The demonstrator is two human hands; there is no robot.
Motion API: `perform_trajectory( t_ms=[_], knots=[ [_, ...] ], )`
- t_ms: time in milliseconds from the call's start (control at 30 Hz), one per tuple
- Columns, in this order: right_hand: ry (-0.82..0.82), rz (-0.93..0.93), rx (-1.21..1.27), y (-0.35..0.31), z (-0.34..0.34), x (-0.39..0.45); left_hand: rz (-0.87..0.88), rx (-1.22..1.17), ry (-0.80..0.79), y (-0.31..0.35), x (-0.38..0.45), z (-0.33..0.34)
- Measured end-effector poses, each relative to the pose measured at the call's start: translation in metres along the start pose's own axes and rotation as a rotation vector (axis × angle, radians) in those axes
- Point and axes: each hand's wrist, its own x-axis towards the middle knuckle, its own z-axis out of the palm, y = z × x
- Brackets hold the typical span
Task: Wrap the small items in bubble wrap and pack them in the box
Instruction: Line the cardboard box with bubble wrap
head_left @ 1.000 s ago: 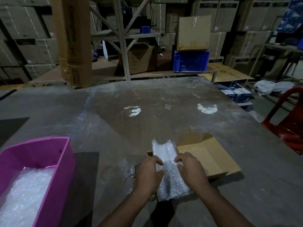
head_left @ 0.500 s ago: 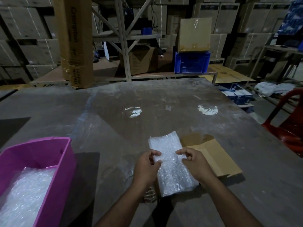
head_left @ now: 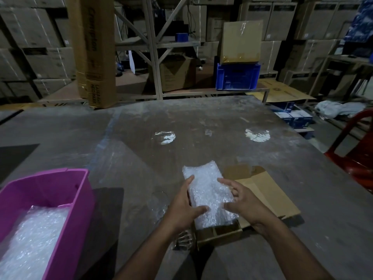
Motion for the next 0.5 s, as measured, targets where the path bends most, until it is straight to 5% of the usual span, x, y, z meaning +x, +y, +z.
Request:
perform_trajectory(
  t_ms=[300,500],
  knots=[
    [-0.108,-0.006,-0.006,-0.006,-0.012,-0.012,0.068,-0.038,-0.037,0.014,-0.011,-0.001],
    [0.039,-0.098,-0.284,-0.002,-0.010,-0.014,0.126,0.318,-0.118,0.010,-0.012,-0.001]
  ],
)
